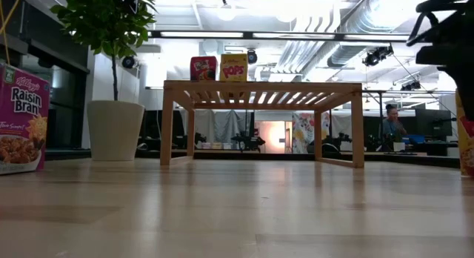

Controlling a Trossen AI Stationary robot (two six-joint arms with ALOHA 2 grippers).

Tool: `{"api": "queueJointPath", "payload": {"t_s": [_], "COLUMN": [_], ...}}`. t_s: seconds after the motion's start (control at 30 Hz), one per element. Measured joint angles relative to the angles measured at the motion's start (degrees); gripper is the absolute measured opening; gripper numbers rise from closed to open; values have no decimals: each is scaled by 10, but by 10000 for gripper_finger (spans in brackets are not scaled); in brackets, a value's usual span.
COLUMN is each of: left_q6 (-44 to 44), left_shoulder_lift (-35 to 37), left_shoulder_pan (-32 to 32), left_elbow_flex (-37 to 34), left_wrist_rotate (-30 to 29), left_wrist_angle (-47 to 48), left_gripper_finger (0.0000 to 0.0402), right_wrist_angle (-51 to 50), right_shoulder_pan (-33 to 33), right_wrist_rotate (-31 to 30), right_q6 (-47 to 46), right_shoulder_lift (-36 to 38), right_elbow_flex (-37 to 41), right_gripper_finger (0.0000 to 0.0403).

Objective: Stack cereal on shelf
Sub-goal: Align the yellow cereal box with the other yellow cereal box on the shelf

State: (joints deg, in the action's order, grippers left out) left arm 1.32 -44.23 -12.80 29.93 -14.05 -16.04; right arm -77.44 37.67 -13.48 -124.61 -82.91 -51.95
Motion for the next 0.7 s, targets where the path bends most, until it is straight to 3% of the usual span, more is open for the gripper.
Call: {"api": "queueJointPath", "payload": {"t_s": [0.17, 0.47, 0.53, 0.7], "left_q6": [0, 0, 0, 0], "left_shoulder_lift": [0, 0, 0, 0], "left_shoulder_pan": [0, 0, 0, 0], "left_elbow_flex": [0, 0, 0, 0], "left_wrist_rotate": [0, 0, 0, 0], "left_wrist_angle": [0, -1, -1, -2], "left_gripper_finger": [218, 218, 218, 218], "right_wrist_angle": [0, -26, -22, 85], "right_shoulder_pan": [0, 0, 0, -14], "right_wrist_rotate": [0, -22, -32, -92], "right_q6": [20, 96, 169, 466], "right_shoulder_lift": [0, 0, 0, 0], "right_elbow_flex": [-7, -86, -127, -262], "right_gripper_finger": [213, 117, 108, 112]}}
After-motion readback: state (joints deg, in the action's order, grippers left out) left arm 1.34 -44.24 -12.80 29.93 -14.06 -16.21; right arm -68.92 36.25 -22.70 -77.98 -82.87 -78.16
